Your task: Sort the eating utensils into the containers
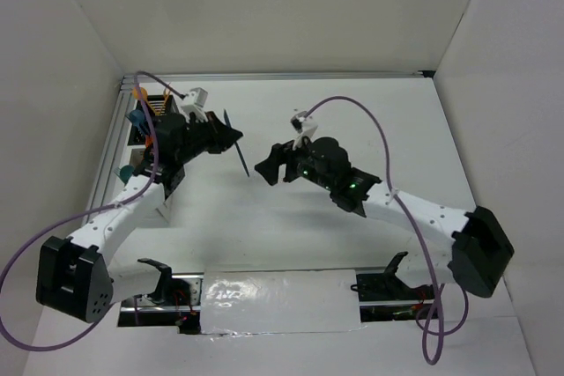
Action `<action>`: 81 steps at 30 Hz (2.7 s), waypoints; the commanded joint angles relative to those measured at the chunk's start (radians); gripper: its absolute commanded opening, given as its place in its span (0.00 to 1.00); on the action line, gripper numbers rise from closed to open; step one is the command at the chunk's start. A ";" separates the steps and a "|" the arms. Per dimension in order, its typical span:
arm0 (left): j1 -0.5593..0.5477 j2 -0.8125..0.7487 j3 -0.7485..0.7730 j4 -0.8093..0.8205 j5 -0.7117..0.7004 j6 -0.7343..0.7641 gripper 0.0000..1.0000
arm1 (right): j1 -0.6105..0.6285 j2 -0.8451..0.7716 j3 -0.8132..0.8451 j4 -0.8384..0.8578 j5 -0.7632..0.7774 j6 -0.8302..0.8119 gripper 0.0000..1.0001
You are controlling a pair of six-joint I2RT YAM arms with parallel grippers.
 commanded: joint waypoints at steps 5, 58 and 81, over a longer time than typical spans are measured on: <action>0.416 -0.007 0.239 0.056 0.154 0.227 0.04 | -0.193 -0.345 0.082 -0.334 0.186 -0.099 1.00; 0.829 0.039 0.414 -0.090 0.404 0.398 0.89 | -0.410 -0.307 0.103 -0.318 0.274 -0.089 1.00; 0.531 -0.748 -0.095 -0.528 0.470 0.379 1.00 | -0.350 -0.626 -0.351 -0.269 0.455 0.090 1.00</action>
